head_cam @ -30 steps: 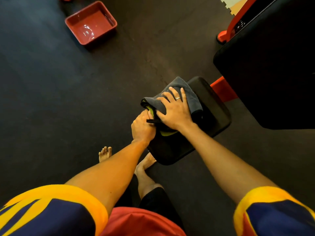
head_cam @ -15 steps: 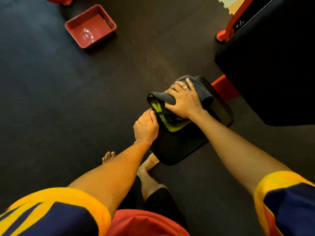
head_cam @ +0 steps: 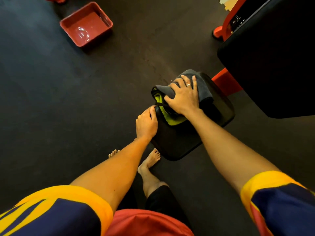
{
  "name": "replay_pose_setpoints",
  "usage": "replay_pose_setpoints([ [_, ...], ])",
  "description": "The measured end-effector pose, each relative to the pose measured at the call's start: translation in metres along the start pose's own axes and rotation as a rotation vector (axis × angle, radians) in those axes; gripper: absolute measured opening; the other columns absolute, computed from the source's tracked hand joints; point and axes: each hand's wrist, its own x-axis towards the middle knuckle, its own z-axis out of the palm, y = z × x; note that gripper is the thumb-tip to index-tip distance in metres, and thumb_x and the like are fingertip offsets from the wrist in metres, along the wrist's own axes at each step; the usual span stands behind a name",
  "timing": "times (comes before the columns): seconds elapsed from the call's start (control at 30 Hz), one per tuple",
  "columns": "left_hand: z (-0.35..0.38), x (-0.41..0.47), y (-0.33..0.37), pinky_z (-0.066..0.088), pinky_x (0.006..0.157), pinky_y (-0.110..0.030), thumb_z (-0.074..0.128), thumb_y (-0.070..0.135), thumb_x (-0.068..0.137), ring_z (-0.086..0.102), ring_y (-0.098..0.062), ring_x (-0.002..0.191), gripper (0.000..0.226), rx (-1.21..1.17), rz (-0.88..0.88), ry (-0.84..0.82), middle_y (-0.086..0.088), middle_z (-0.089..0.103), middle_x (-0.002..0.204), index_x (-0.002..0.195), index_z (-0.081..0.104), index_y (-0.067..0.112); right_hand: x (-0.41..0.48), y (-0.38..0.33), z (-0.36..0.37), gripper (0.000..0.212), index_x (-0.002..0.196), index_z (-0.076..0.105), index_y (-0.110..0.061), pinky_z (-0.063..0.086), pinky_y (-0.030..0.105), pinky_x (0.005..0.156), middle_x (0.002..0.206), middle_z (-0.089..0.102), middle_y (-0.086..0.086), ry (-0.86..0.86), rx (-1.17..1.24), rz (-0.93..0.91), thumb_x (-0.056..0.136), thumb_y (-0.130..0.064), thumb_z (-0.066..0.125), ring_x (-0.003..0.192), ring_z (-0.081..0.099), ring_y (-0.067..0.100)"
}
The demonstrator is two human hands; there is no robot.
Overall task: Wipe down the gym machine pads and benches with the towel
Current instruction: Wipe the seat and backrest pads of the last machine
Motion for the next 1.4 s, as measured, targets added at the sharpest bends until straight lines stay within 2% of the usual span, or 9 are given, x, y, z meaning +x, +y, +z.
replay_pose_setpoints([
  [0.1, 0.003, 0.001, -0.01, 0.037, 0.062, -0.034, 0.04, 0.027, 0.109, 0.065, -0.026, 0.083, 0.031, -0.038, -0.057, -0.021, -0.002, 0.067, 0.083, 0.09, 0.063, 0.017, -0.027, -0.033, 0.01, 0.065, 0.133, 0.066, -0.024, 0.001, 0.059, 0.126, 0.147, 0.055, 0.003, -0.008, 0.025, -0.025, 0.085, -0.061, 0.043, 0.152, 0.029, 0.029],
  [0.23, -0.002, -0.005, -0.016, 0.04, 0.063, -0.032, 0.038, 0.029, 0.109, 0.062, -0.012, 0.076, 0.033, -0.176, -0.067, -0.057, 0.002, 0.065, 0.082, 0.085, 0.059, 0.019, -0.038, -0.019, 0.011, 0.063, 0.132, 0.065, -0.028, 0.005, 0.059, 0.126, 0.143, 0.055, 0.0, -0.002, 0.049, -0.182, 0.086, -0.063, 0.04, 0.152, 0.03, 0.029],
  [0.43, -0.022, -0.014, -0.028, 0.039, 0.059, -0.035, 0.034, 0.031, 0.111, 0.053, -0.013, 0.063, 0.038, -0.19, -0.047, -0.14, -0.002, 0.059, 0.075, 0.084, 0.057, 0.018, -0.028, -0.053, 0.01, 0.063, 0.131, 0.067, -0.025, 0.001, 0.057, 0.127, 0.145, 0.056, 0.002, -0.005, 0.004, 0.1, 0.085, -0.063, 0.048, 0.152, 0.03, 0.027],
  [0.63, -0.055, -0.019, -0.061, 0.04, 0.057, -0.018, 0.039, 0.02, 0.11, 0.054, -0.005, 0.066, 0.035, -0.188, -0.11, -0.2, 0.003, 0.06, 0.077, 0.079, 0.055, 0.025, -0.082, -0.101, 0.026, 0.06, 0.124, 0.071, -0.023, 0.006, 0.059, 0.126, 0.141, 0.059, 0.003, 0.046, 0.044, 0.02, 0.08, -0.059, 0.052, 0.15, 0.033, 0.031],
  [0.83, -0.08, 0.006, -0.059, 0.045, 0.07, -0.026, 0.033, 0.023, 0.111, 0.059, -0.011, 0.081, 0.031, -0.086, -0.053, -0.19, 0.002, 0.064, 0.094, 0.112, 0.064, 0.021, -0.045, -0.122, 0.018, 0.061, 0.127, 0.071, -0.023, -0.001, 0.06, 0.126, 0.149, 0.054, 0.003, -0.052, -0.043, 0.255, 0.079, -0.06, 0.06, 0.154, 0.024, 0.03],
  [1.1, -0.081, 0.024, -0.059, 0.043, 0.068, -0.022, 0.043, 0.04, 0.108, 0.061, -0.011, 0.092, 0.026, -0.15, -0.089, -0.355, 0.003, 0.061, 0.099, 0.112, 0.053, 0.017, -0.117, -0.152, 0.039, 0.076, 0.145, 0.051, -0.028, 0.005, 0.065, 0.125, 0.165, 0.032, 0.005, 0.038, -0.009, 0.225, 0.078, -0.053, 0.076, 0.158, 0.009, 0.038],
  [1.2, -0.079, 0.026, -0.064, 0.049, 0.086, -0.025, 0.059, 0.03, 0.103, 0.06, -0.016, 0.108, 0.036, -0.293, -0.167, -0.438, 0.0, 0.058, 0.116, 0.132, 0.042, 0.017, -0.14, -0.154, 0.042, 0.078, 0.149, 0.047, -0.032, 0.001, 0.061, 0.126, 0.169, 0.021, 0.002, 0.035, 0.055, 0.191, 0.081, -0.057, 0.075, 0.159, 0.004, 0.034],
  [1.3, -0.081, 0.036, -0.065, 0.051, 0.102, -0.035, 0.065, 0.01, 0.097, 0.059, -0.021, 0.118, 0.053, -0.297, -0.138, -0.52, -0.009, 0.056, 0.131, 0.144, 0.041, 0.013, -0.153, -0.149, 0.027, 0.052, 0.136, 0.061, -0.03, 0.023, 0.055, 0.124, 0.16, 0.039, 0.0, 0.174, 0.39, 0.243, 0.09, -0.055, 0.068, 0.152, 0.03, 0.026],
  [1.4, -0.087, 0.038, -0.062, 0.054, 0.095, -0.032, 0.064, 0.0, 0.093, 0.059, -0.021, 0.114, 0.045, -0.168, -0.048, -0.631, -0.005, 0.061, 0.119, 0.136, 0.052, 0.007, -0.144, -0.131, 0.004, 0.049, 0.136, 0.059, -0.023, 0.045, 0.047, 0.109, 0.151, 0.042, 0.003, 0.354, 0.483, 0.538, 0.091, -0.039, 0.071, 0.135, 0.047, 0.028],
])
